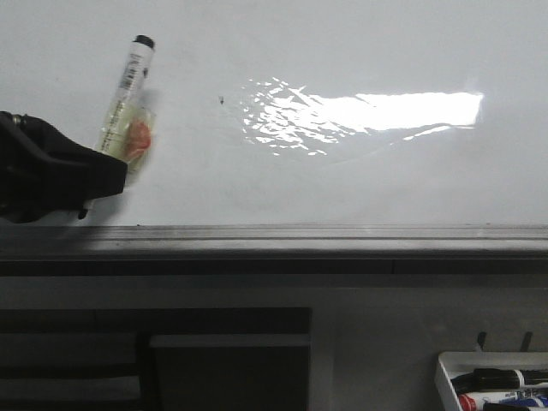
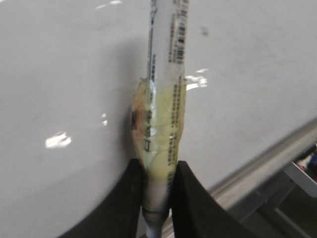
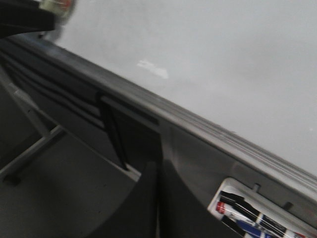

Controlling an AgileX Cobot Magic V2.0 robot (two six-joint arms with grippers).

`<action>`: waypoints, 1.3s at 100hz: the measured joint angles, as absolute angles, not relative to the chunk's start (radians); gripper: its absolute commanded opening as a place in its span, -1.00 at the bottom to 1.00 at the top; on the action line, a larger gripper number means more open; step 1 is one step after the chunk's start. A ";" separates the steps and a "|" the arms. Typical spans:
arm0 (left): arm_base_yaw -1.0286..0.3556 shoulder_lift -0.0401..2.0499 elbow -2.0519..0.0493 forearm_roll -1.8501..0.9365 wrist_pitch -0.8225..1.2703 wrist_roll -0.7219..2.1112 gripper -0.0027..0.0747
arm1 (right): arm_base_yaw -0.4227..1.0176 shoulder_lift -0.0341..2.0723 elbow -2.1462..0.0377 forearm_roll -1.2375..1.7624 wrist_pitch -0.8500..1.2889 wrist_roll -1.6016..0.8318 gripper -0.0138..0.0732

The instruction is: Write number 5 on whiteboard

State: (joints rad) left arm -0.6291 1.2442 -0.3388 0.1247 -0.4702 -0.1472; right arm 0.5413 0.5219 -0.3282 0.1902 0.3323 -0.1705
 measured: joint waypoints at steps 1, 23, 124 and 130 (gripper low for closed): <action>-0.629 1.241 -0.339 0.158 -0.470 -0.147 -0.98 | 0.548 0.529 -0.341 0.190 0.335 -0.171 -0.76; -0.631 1.151 -0.339 0.596 -0.470 -0.145 -0.98 | 0.704 0.766 -0.566 0.190 0.338 -0.171 0.06; -0.631 1.147 -0.339 0.754 -0.590 -0.073 -0.93 | 0.848 1.195 -0.862 0.208 0.288 -0.171 -0.82; -0.631 1.148 -0.339 0.754 -0.590 -0.073 -0.72 | 0.848 1.195 -0.862 0.208 0.288 -0.171 -0.82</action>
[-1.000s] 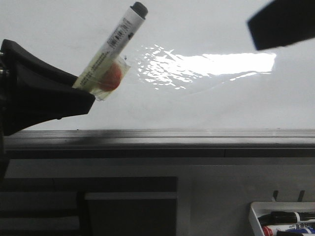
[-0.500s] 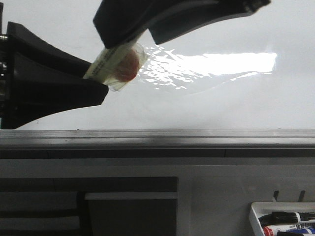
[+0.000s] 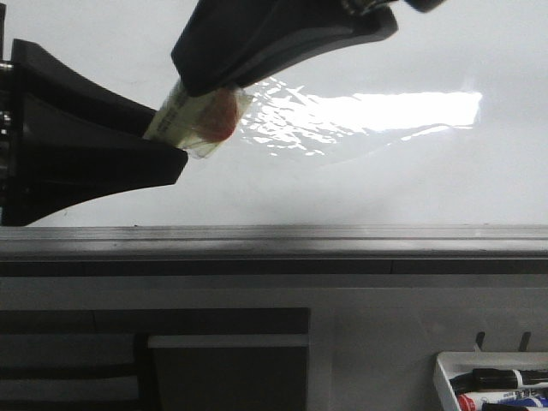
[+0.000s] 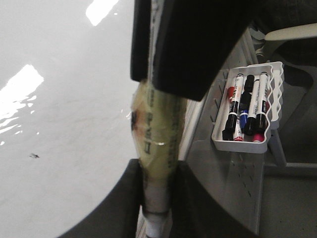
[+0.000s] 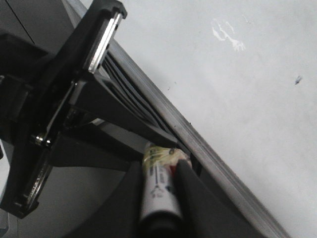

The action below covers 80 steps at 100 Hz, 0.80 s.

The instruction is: Write number 5 on whiteboard

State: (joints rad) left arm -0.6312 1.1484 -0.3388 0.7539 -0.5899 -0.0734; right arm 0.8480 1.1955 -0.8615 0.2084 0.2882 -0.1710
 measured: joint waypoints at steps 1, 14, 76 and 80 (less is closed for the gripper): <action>-0.631 1.148 -0.339 0.754 -0.590 -0.073 -0.65 | 0.848 1.195 -0.862 0.208 0.288 -0.171 -0.82; -0.631 1.148 -0.339 0.754 -0.590 -0.073 0.07 | 0.848 1.198 -0.862 0.208 0.288 -0.173 -0.82; -0.577 0.862 -0.332 0.416 -0.299 -0.073 -0.02 | 0.719 1.291 -1.035 0.222 0.362 -0.146 -0.82; -0.567 0.841 -0.332 0.408 -0.297 -0.073 -0.02 | 0.708 1.309 -1.067 0.218 0.370 -0.146 -0.82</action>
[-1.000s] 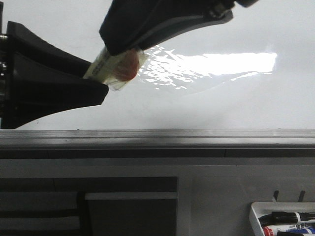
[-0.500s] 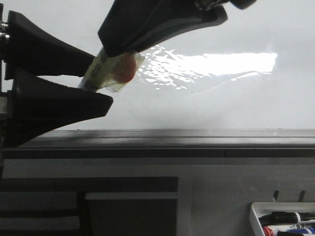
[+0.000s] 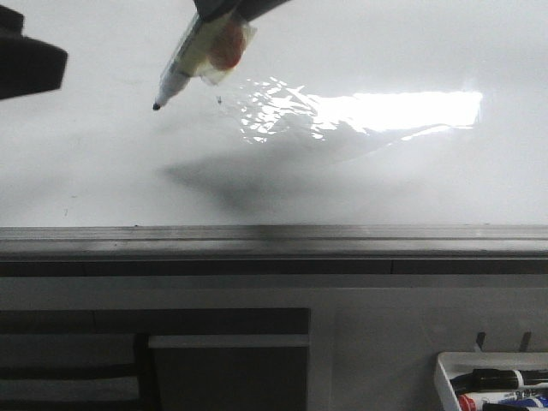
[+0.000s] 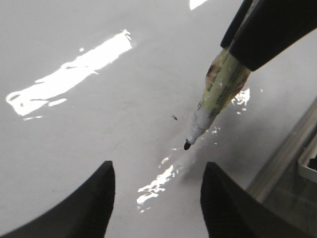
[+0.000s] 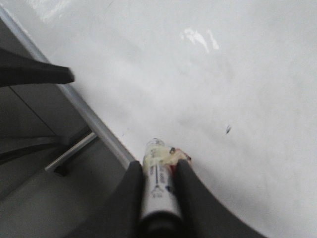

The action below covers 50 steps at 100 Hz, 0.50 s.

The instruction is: Write number 5 on whiteboard

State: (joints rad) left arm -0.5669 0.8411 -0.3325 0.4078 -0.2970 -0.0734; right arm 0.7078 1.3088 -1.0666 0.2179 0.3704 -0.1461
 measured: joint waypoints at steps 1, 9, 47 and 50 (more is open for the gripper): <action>-0.565 0.835 -0.332 0.405 -0.297 -0.073 -0.02 | 0.703 1.312 -1.072 0.218 0.372 -0.146 -0.82; -0.548 0.810 -0.332 0.400 -0.295 -0.073 -0.02 | 0.681 1.351 -1.129 0.208 0.382 -0.146 -0.82; -0.533 0.797 -0.332 0.398 -0.283 -0.073 -0.02 | 0.617 1.448 -1.274 0.198 0.403 -0.171 -0.82; -0.533 0.797 -0.332 0.398 -0.283 -0.073 -0.02 | 0.614 1.453 -1.274 0.198 0.411 -0.171 -0.82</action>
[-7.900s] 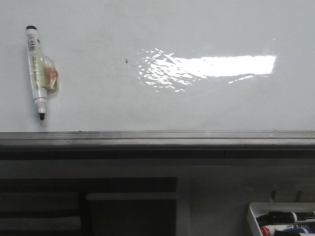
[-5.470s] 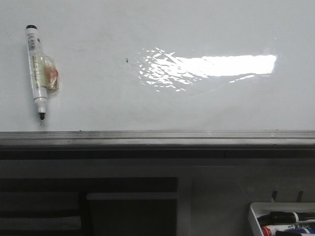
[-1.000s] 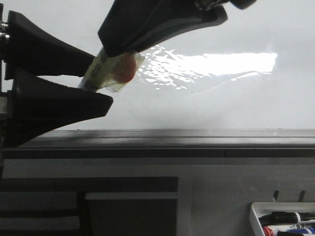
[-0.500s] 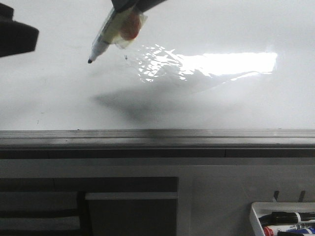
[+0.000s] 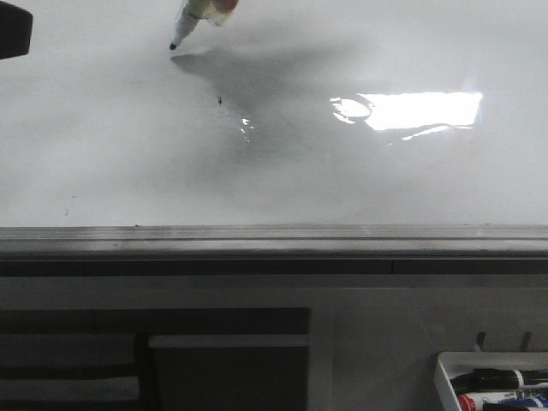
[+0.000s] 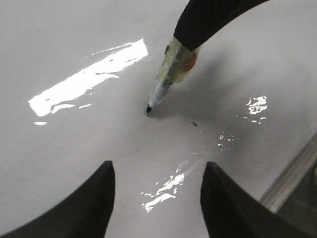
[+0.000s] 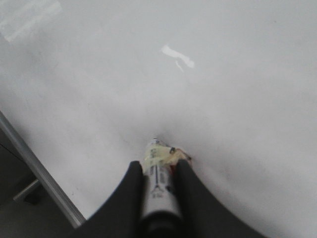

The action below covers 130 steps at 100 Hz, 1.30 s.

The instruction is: Write number 5 on whiteboard

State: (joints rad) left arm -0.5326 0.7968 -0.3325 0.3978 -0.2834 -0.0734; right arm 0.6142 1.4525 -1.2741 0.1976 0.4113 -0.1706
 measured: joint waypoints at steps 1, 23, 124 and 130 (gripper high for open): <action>-0.533 0.797 -0.332 0.398 -0.283 -0.073 -0.02 | 0.612 1.453 -1.274 0.198 0.413 -0.171 -0.82; -0.533 0.797 -0.331 0.396 -0.280 -0.073 -0.03 | 0.627 1.461 -1.172 0.257 0.405 -0.171 -0.82; -0.533 0.797 -0.331 0.394 -0.276 -0.073 -0.04 | 0.674 1.372 -1.188 0.272 0.399 -0.183 -0.82; -0.533 0.797 -0.331 0.394 -0.276 -0.073 -0.04 | 0.653 1.380 -1.192 0.267 0.396 -0.183 -0.82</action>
State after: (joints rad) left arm -0.5326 0.7968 -0.3310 0.3942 -0.2760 -0.0734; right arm 0.6535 1.3798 -1.1923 0.2672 0.3956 -0.1827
